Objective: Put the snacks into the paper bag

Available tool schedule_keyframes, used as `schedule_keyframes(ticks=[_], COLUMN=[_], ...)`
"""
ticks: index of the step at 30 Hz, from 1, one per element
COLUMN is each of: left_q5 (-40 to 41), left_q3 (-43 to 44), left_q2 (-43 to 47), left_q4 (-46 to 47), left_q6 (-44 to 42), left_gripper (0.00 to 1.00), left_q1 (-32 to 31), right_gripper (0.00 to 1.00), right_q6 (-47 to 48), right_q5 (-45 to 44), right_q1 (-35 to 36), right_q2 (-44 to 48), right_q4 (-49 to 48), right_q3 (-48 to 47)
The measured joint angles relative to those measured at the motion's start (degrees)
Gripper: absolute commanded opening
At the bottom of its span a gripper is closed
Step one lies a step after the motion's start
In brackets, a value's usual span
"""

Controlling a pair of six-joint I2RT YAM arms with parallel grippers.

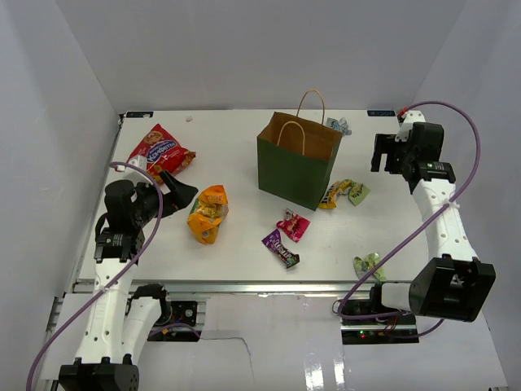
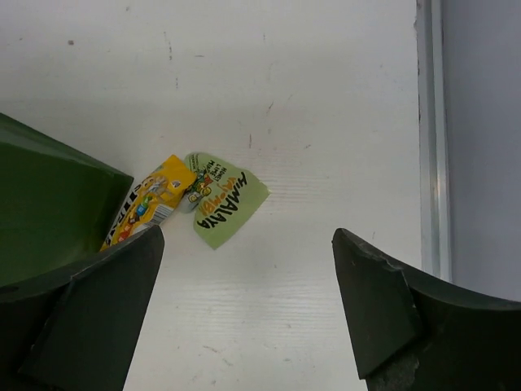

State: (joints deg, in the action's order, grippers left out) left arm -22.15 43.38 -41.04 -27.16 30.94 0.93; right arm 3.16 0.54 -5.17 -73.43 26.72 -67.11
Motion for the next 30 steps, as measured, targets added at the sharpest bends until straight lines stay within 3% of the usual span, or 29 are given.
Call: schedule_keyframes(ticks=[6,15,20,30], left_q5=[-0.15,-0.13,-0.13,0.33], left_q3=[0.00,-1.03,-4.09,-5.51], left_q2=[-1.33,-0.90,3.45,8.02], left_q4=[0.00,0.63,1.03,-0.79], left_q6=[-0.50,0.07,2.43,6.10], left_gripper=[0.98,0.98,0.98,0.98], left_q1=[0.00,0.00,0.00,0.00], right_gripper=[0.90,0.90,0.90,0.95], right_q6=[11.34,19.02,16.15,6.64], right_q5=[5.75,16.33,19.69,21.09], right_q1=[0.44,-0.55,-1.14,-1.07], right_q2=[-3.50,-30.34,-43.58,-62.58], right_q4=[-0.59,10.62,12.15,3.58], right_q3=[-2.03,-25.62,-37.46,-55.56])
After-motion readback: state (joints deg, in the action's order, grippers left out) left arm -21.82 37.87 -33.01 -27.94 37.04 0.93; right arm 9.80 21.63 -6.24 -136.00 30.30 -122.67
